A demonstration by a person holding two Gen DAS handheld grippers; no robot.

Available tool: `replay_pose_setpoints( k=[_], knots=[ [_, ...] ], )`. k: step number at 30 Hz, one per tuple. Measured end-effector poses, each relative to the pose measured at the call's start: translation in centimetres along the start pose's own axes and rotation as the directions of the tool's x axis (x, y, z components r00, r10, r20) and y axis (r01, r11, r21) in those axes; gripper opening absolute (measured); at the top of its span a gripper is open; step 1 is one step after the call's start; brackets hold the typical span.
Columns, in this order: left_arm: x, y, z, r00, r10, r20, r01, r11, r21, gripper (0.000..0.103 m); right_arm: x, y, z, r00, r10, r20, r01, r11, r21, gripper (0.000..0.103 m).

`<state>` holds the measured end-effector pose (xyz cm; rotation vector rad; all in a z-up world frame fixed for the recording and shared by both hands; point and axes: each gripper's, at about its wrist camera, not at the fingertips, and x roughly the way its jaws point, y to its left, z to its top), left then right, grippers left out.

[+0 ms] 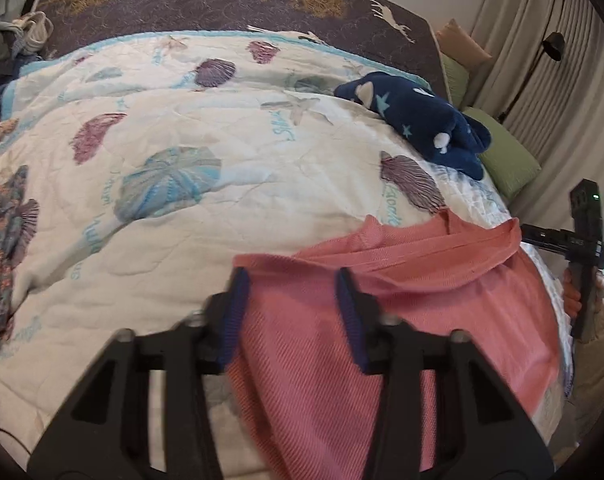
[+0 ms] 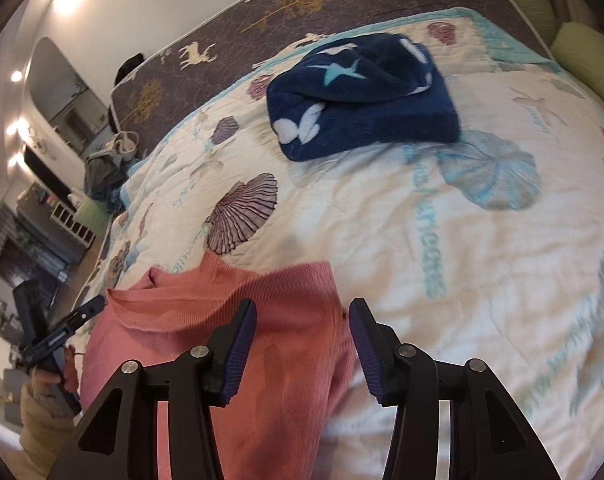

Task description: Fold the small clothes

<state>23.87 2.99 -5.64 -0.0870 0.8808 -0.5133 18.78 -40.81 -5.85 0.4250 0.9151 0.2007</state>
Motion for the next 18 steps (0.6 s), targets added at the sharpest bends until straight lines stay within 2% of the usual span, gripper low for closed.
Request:
replay_pose_setpoints(
  k=[1,2,3,5,8,10,11,14,15,16,18],
  knots=[
    [0.2,0.0,0.1,1.0,-0.015,-0.009,0.015,1.0,0.001,0.0,0.3,0.0,0.1,1.0,0.006,-0.002,-0.006,1.0,-0.008,0.048],
    [0.1,-0.1,0.1,1.0,-0.008,0.0,0.008,1.0,-0.001,0.0,0.6,0.1,0.3,1.0,0.008,-0.002,-0.008,1.0,-0.02,0.042],
    [-0.1,-0.2,0.1,1.0,-0.001,0.02,0.001,1.0,-0.003,0.0,0.8,0.2,0.4,1.0,0.004,0.002,-0.004,1.0,-0.027,0.005],
    [-1.5,-0.4,0.2,0.997,-0.002,0.08,0.003,1.0,-0.016,0.0,1.1,0.2,0.6,0.999,-0.051,0.013,0.051,0.999,-0.005,0.004],
    [-2.7,0.2,0.7,0.991,0.016,0.131,-0.013,1.0,-0.017,0.0,0.3,0.2,0.8,0.997,-0.042,0.068,0.041,0.999,0.025,0.003],
    [-1.6,1.5,1.0,0.993,0.068,0.1,-0.065,0.997,-0.04,0.0,0.4,0.0,1.1,0.996,-0.048,0.072,0.047,0.999,0.016,0.003],
    [-0.8,2.1,0.8,0.995,0.069,0.071,-0.064,0.996,-0.059,0.0,1.2,-0.3,1.3,0.997,-0.058,0.051,0.058,0.998,0.012,0.004],
    [0.6,2.9,-0.2,1.0,-0.009,-0.006,0.008,0.993,-0.121,0.0,4.1,-1.9,1.2,0.997,-0.065,-0.042,0.067,0.996,0.067,0.005],
    [0.6,2.8,-0.7,0.999,-0.035,-0.013,0.033,0.991,-0.132,0.009,4.5,-2.2,0.9,0.997,-0.061,-0.051,0.065,0.995,0.079,0.005],
    [0.5,2.7,-0.9,0.999,-0.051,-0.014,0.049,0.99,-0.134,0.028,4.5,-2.3,0.6,0.997,-0.06,-0.044,0.064,0.995,0.083,0.007],
    [0.2,2.1,-1.0,0.998,-0.061,-0.001,0.061,0.991,-0.122,0.041,3.6,-2.1,0.3,0.998,-0.054,-0.023,0.056,0.995,0.085,0.009]
  ],
)
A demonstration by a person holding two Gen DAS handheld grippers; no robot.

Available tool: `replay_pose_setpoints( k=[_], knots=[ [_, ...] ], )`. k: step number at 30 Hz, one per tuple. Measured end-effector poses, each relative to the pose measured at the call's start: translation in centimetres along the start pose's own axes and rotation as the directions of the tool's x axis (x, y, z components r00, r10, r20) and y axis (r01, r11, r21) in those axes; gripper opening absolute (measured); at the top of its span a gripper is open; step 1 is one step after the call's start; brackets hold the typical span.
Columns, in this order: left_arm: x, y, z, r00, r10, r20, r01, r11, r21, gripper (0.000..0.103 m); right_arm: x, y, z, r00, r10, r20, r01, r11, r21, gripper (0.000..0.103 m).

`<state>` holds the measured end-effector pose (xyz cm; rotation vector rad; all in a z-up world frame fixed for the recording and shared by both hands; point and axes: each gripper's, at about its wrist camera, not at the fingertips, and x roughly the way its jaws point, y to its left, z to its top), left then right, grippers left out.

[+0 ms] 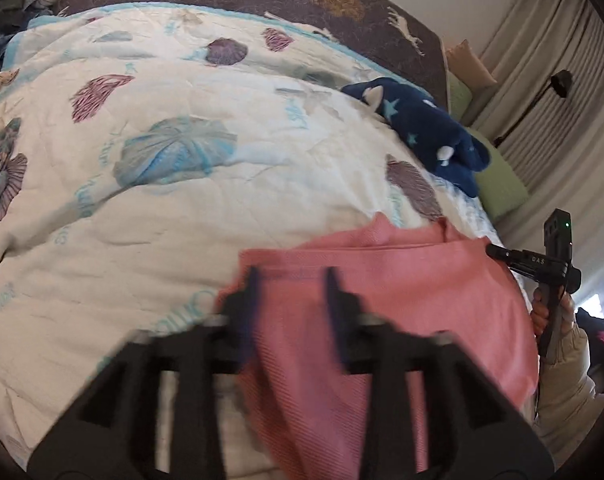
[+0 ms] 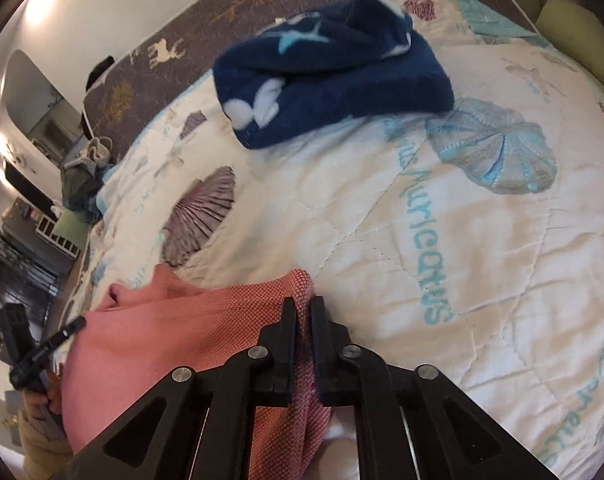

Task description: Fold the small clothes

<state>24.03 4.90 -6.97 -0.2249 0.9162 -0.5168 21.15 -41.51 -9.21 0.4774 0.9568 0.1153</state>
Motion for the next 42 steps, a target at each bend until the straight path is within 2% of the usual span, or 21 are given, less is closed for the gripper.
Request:
replay_pose_setpoints(
  k=[2,3,6,7,9,11,14,15,16,18,22,27,29,30,31,32,33,35,38,40,42],
  knots=[
    [0.2,-0.5,0.2,1.0,0.029,-0.004,-0.029,0.999,0.02,0.031,-0.9,0.1,0.0,1.0,0.001,0.006,-0.001,1.0,0.005,0.011],
    [0.4,-0.6,0.3,0.999,0.041,-0.015,-0.04,0.999,0.022,0.0,-1.4,0.2,-0.1,1.0,0.001,0.005,-0.001,1.0,0.008,0.016],
    [-1.3,-1.0,0.8,0.998,0.0,0.056,0.001,1.0,-0.013,0.0,-2.8,0.4,-0.3,1.0,0.014,0.016,-0.014,1.0,0.008,0.025],
    [-2.5,-1.5,1.1,0.994,-0.03,0.102,0.03,1.0,-0.006,0.0,-3.2,0.6,-0.4,1.0,0.012,0.022,-0.012,1.0,0.004,0.025],
    [-3.6,-2.1,1.6,0.989,-0.011,0.148,0.006,1.0,0.03,0.0,-3.9,1.3,-0.6,0.999,-0.008,0.041,0.009,1.0,-0.029,0.023],
    [-3.3,-1.6,1.8,0.989,0.091,0.116,-0.094,0.995,0.021,0.0,-3.8,1.8,-0.7,0.997,-0.064,0.045,0.067,0.996,-0.058,0.022],
    [-4.4,-0.7,-0.6,0.997,0.059,0.043,-0.06,0.998,0.008,0.001,-4.0,1.1,-1.7,0.996,-0.094,-0.005,0.094,0.995,-0.021,0.023],
    [-5.2,-0.8,-1.8,0.998,0.046,0.041,-0.047,0.999,0.021,0.011,-4.8,0.6,-2.6,0.998,-0.056,-0.02,0.056,0.998,0.003,0.023],
    [-6.4,-0.9,-3.4,0.999,0.034,0.041,-0.035,0.999,0.029,0.035,-5.8,0.2,-3.7,1.0,-0.019,-0.019,0.019,1.0,0.013,0.023],
    [-8.5,-1.1,-6.4,0.998,0.018,0.054,-0.019,1.0,0.014,0.065,-8.2,-0.2,-6.5,1.0,0.012,-0.006,-0.012,1.0,-0.002,0.026],
    [-11.2,-1.8,-11.6,0.999,-0.042,0.02,0.043,0.999,-0.006,0.066,-11.7,-0.7,-13.1,0.998,0.052,-0.018,-0.052,0.999,-0.007,0.027],
    [-10.5,-2.3,-15.4,0.997,-0.025,-0.067,0.024,0.999,-0.023,0.066,-12.3,-0.2,-18.3,0.992,0.117,-0.051,-0.116,0.993,0.021,0.038],
    [-10.3,-2.7,-16.3,0.999,-0.023,-0.029,0.023,1.0,-0.011,0.066,-12.0,-0.2,-19.2,0.991,0.128,-0.031,-0.127,0.991,0.031,0.039],
    [-10.4,-2.9,-16.5,0.999,-0.045,-0.018,0.045,0.999,-0.009,0.056,-12.0,-0.2,-19.4,0.991,0.135,-0.015,-0.134,0.99,0.036,0.04],
    [-10.2,-2.9,-16.5,0.997,-0.078,-0.02,0.077,0.997,-0.023,0.018,-12.0,-0.3,-19.3,0.989,0.146,-0.007,-0.146,0.988,0.041,0.04],
    [-9.9,-2.9,-16.3,0.992,-0.118,-0.038,0.115,0.991,-0.064,0.012,-11.8,-0.3,-19.2,0.988,0.153,-0.002,-0.153,0.987,0.046,0.037],
    [-10.0,-3.0,-16.2,0.993,-0.113,-0.031,0.111,0.991,-0.077,0.011,-11.6,-0.2,-19.0,0.988,0.154,-0.003,-0.154,0.987,0.05,0.009],
    [-11.2,-3.8,-15.6,0.996,-0.09,0.012,0.091,0.994,-0.055,0.011,-11.0,0.3,-18.6,0.988,0.149,-0.033,-0.147,0.988,0.056,0.006],
    [-13.6,-4.9,-15.1,0.994,-0.087,0.059,0.086,0.996,0.024,0.011,-13.8,1.5,-17.7,0.996,0.086,0.032,-0.085,0.995,-0.051,0.005],
    [-12.9,-4.7,-15.4,0.998,-0.06,0.024,0.059,0.998,0.038,0.011,-15.4,1.4,-17.1,0.997,0.049,0.052,-0.043,0.992,-0.115,0.003],
    [-11.5,-4.0,-16.3,0.998,-0.049,-0.029,0.05,0.999,0.009,0.011,-16.2,1.0,-16.7,0.997,-0.049,0.056,0.058,0.983,-0.174,0.002]
  ],
)
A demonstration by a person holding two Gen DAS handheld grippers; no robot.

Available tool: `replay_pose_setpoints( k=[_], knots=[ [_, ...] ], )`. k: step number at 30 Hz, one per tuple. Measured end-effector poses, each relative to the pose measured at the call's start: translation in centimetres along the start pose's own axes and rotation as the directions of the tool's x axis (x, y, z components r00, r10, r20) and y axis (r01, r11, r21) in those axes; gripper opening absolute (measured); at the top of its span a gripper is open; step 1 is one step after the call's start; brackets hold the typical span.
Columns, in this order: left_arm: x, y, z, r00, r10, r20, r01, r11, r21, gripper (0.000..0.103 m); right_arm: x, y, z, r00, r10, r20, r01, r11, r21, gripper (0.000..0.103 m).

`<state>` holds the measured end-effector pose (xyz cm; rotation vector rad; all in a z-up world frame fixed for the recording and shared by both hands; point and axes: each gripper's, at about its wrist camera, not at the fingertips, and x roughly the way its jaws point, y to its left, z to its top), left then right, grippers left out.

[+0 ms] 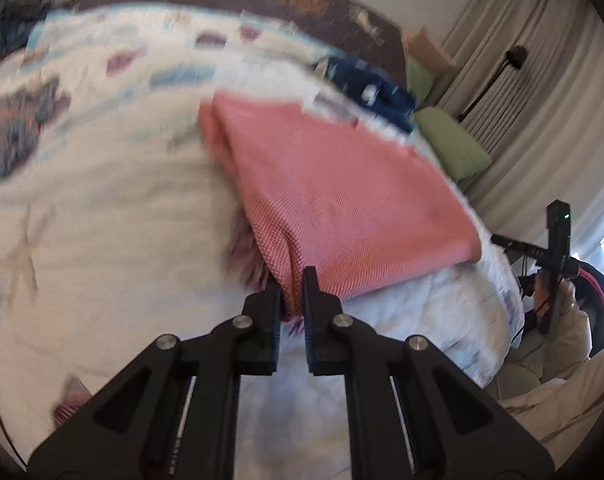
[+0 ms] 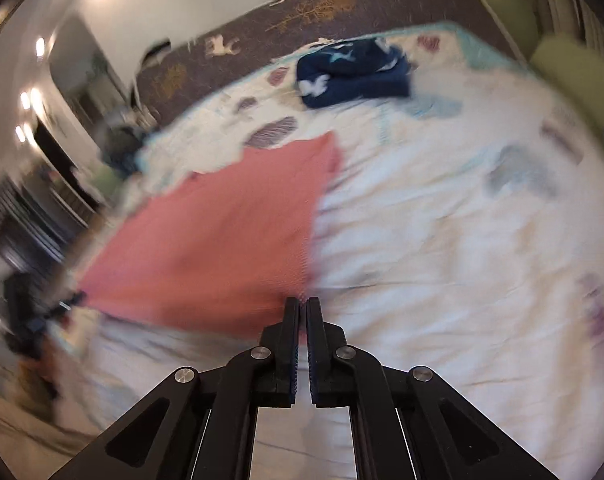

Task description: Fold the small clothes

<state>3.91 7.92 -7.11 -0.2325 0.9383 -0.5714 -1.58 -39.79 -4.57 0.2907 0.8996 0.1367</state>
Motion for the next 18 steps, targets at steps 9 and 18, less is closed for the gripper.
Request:
replay_pose_setpoints(
  k=[9,18],
  knots=[
    [-1.1,0.7,-1.1,0.997,0.075,0.0,-0.075,0.996,-0.056,0.056,0.3,-3.7,-3.8,0.99,0.132,-0.052,-0.12,0.976,0.184,0.011],
    [0.4,1.0,-1.1,0.999,0.02,0.033,-0.017,0.994,-0.106,0.06,4.9,-1.7,-2.9,0.927,0.375,-0.011,-0.352,0.881,0.315,0.05]
  ],
)
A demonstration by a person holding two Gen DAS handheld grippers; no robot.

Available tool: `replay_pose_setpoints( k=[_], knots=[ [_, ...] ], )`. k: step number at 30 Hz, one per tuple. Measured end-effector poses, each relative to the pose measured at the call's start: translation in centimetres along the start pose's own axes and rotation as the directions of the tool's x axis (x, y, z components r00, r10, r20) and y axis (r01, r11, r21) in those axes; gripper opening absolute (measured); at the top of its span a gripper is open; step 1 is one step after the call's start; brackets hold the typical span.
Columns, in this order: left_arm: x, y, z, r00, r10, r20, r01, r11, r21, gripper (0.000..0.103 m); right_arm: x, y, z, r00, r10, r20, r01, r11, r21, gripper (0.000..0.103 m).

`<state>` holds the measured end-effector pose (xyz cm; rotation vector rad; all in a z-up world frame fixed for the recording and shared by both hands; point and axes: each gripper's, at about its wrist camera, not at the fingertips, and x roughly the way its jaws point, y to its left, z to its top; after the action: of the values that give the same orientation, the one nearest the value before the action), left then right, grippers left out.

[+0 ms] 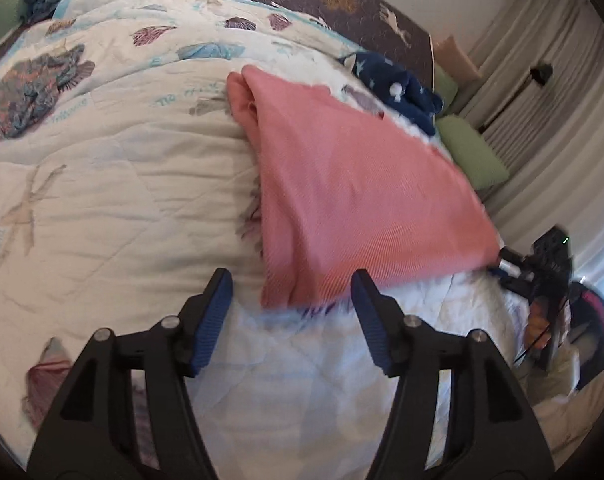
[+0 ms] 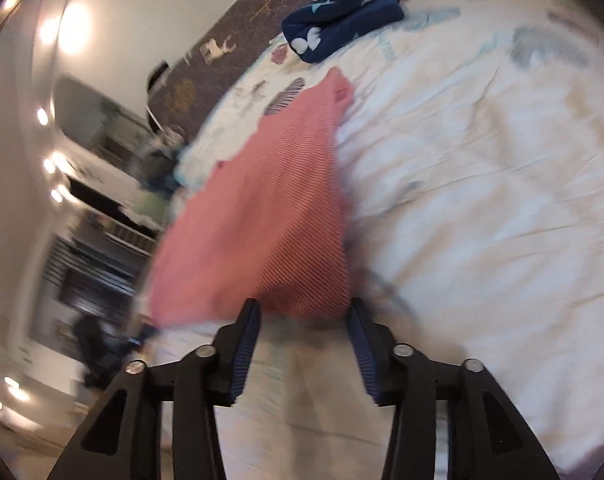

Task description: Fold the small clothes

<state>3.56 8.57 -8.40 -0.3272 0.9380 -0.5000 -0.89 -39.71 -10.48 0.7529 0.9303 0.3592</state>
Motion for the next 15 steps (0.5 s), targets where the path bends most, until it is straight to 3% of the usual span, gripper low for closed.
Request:
replay_pose_setpoints(
  k=[2,3,6,9,12,14,15],
  knots=[
    [0.4,0.0,0.6,0.999,-0.044,-0.002,0.044,0.999,-0.01,0.008,0.8,-0.4,0.6,0.998,0.059,0.009,-0.059,0.997,0.059,0.039],
    [0.4,-0.2,1.0,1.0,-0.022,-0.011,0.022,1.0,-0.007,0.009,1.2,-0.6,1.0,0.999,0.034,0.018,-0.035,0.995,0.09,0.009],
    [-1.2,-1.3,1.3,0.999,-0.038,0.026,0.037,0.999,0.026,0.009,0.7,0.1,1.4,0.999,-0.008,0.041,0.004,0.995,0.098,0.009],
    [-1.1,-1.6,1.3,1.0,-0.015,0.0,0.015,0.997,0.081,0.009,-1.3,3.1,1.7,0.994,-0.074,0.084,0.077,0.997,-0.026,0.009],
    [0.8,-0.4,0.4,0.998,0.007,-0.062,-0.004,0.999,0.051,0.01,-1.1,4.1,1.6,0.982,-0.184,0.047,0.188,0.975,-0.122,0.01],
    [0.4,0.0,0.0,0.999,-0.016,-0.032,0.016,1.0,0.023,0.011,0.3,2.8,1.1,0.953,-0.302,-0.015,0.298,0.947,-0.116,0.013],
    [0.1,0.1,0.0,0.999,-0.019,-0.028,0.019,1.0,0.013,0.012,0.6,1.9,0.9,0.95,-0.311,-0.037,0.307,0.947,-0.092,0.014]
  ],
)
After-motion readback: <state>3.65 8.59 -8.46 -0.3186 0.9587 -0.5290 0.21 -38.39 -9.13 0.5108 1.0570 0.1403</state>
